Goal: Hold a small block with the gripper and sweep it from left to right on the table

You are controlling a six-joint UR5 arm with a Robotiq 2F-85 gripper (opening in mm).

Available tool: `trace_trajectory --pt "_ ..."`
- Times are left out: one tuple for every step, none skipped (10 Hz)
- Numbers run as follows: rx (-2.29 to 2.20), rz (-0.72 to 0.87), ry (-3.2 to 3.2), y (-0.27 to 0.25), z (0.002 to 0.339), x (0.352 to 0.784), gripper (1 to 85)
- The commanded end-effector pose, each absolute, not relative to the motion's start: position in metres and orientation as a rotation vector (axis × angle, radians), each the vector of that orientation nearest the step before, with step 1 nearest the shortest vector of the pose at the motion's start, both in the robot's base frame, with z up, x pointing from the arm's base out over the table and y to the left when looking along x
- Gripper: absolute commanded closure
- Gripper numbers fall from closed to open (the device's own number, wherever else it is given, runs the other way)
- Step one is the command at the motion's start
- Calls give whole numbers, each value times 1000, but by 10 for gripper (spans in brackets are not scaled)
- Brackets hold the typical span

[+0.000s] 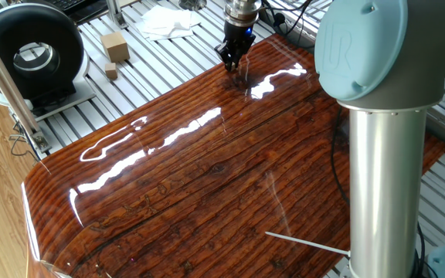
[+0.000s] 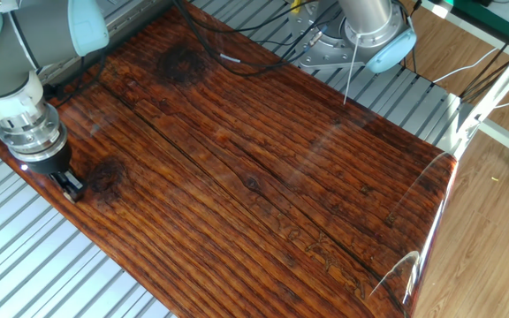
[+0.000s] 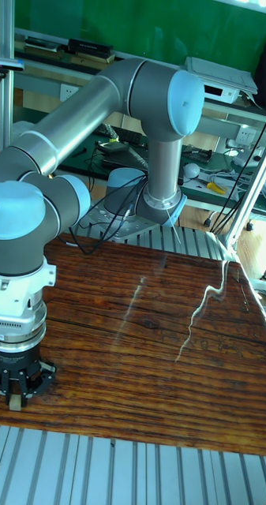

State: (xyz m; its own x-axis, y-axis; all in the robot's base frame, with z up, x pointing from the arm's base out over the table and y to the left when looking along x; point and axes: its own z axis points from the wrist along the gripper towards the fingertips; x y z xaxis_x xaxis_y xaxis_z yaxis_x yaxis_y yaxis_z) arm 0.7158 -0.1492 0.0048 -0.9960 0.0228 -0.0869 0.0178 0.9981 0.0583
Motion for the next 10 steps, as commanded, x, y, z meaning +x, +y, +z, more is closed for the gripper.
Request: trace_trajectory --pt "49 102 3046 -147 6 717 847" --pt "49 104 3045 -147 6 717 847" --pt "49 104 3045 -147 6 717 847" --pt "52 107 3044 -147 6 718 847" --pt "52 107 3044 -147 6 718 847" --pt "52 107 3044 -147 6 718 847" --pt "52 109 3044 -146 6 718 847" --pt "54 109 3042 -146 6 718 847" --pt "57 111 3042 -146 6 718 847" --pt "59 112 3042 -146 6 718 847"
